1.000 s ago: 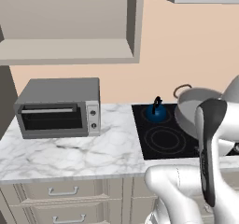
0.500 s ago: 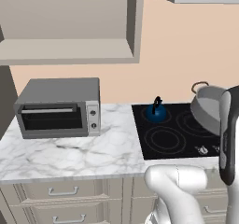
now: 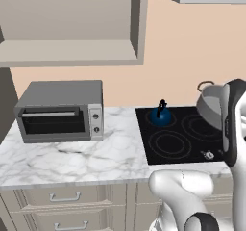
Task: Pick the kettle from the cabinet and place it on a stove burner. Then pick the pot from the counter and place it on another stove burner. Finally, turn both burners on.
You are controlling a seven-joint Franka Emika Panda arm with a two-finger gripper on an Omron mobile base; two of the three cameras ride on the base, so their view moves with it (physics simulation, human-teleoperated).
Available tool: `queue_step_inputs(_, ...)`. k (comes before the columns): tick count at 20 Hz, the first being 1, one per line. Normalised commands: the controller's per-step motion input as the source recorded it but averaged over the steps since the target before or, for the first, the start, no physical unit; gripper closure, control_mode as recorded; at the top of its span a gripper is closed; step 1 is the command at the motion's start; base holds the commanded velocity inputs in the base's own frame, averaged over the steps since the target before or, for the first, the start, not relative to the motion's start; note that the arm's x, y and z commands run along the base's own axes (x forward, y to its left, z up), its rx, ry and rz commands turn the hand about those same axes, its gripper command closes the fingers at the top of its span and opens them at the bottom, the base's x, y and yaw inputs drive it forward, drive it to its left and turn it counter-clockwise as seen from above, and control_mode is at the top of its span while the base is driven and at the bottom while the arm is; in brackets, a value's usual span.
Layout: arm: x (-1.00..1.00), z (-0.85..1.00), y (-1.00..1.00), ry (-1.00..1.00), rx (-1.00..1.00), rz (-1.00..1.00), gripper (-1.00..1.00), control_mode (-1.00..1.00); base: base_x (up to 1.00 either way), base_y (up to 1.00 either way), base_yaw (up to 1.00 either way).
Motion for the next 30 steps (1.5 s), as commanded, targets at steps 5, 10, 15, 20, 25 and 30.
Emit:
queue_step_inputs(5,0.34,-0.16,-0.37,0.00,0.00,-0.01,1.00,-1.00,0.00,0.00,0.00)
queue_step_inputs(10,0.38,-0.21,-0.33,0.00,0.00,0.00,1.00,-1.00,0.00,0.00,0.00)
queue_step_inputs(15,0.38,-0.28,-0.30,0.00,0.00,0.00,1.00,-1.00,0.00,0.00,0.00)
queue_step_inputs(20,0.31,-0.34,-0.25,0.00,0.00,0.00,1.00,-1.00,0.00,0.00,0.00)
queue_step_inputs(25,0.33,-0.32,-0.23,0.00,0.00,0.00,1.00,-1.00,0.00,0.00,0.00)
queue_step_inputs(30,0.32,-0.32,-0.17,0.03,-0.01,0.00,1.00,-1.00,0.00,0.00,0.00)
